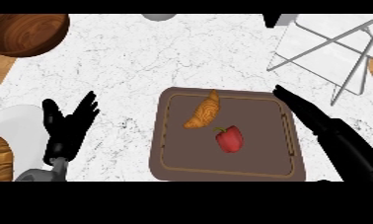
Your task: Pick the bell pepper from the tray and place it in the tiered shelf
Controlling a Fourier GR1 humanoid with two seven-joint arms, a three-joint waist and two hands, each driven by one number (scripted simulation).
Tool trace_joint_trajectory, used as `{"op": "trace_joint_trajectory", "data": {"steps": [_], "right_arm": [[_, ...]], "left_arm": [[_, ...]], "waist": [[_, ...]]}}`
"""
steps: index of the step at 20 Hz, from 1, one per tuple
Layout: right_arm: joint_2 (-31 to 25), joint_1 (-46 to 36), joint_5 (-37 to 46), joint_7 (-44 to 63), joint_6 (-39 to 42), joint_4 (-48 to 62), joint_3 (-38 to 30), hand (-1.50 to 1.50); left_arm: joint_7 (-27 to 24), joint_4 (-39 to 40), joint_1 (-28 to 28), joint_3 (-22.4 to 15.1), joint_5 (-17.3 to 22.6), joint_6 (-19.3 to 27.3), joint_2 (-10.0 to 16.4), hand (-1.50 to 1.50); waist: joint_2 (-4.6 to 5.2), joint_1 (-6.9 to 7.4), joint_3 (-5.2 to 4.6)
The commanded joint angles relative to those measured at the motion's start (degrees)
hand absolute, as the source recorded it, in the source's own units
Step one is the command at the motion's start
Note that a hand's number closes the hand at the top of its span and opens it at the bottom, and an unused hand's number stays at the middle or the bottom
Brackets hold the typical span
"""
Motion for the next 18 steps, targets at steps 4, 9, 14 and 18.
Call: {"op": "trace_joint_trajectory", "data": {"steps": [4,9,14,18], "right_arm": [[8.1,-6.7,12.6,17.4,2.1,0.6,8.6,-1.5],[14.6,-8.4,19.7,20.3,4.0,7.3,16.2,-1.5],[16.8,-11.3,21.4,18.3,7.5,14.0,11.8,-1.5],[22.3,-10.4,28.6,22.0,5.8,16.2,16.0,-1.5]], "left_arm": [[-0.9,0.3,1.8,0.8,-1.5,-1.9,-0.7,0.0],[-2.0,2.6,-0.4,2.5,-2.4,-2.5,-2.3,0.0],[2.5,-1.6,1.0,4.0,-2.7,-2.9,-1.9,0.0],[0.9,2.6,-1.4,3.8,-5.1,-3.1,-4.7,0.0]], "waist": [[0.07,-0.03,0.07],[0.1,-0.15,0.09],[0.08,0.02,0.12],[0.13,-0.27,0.11]]}}
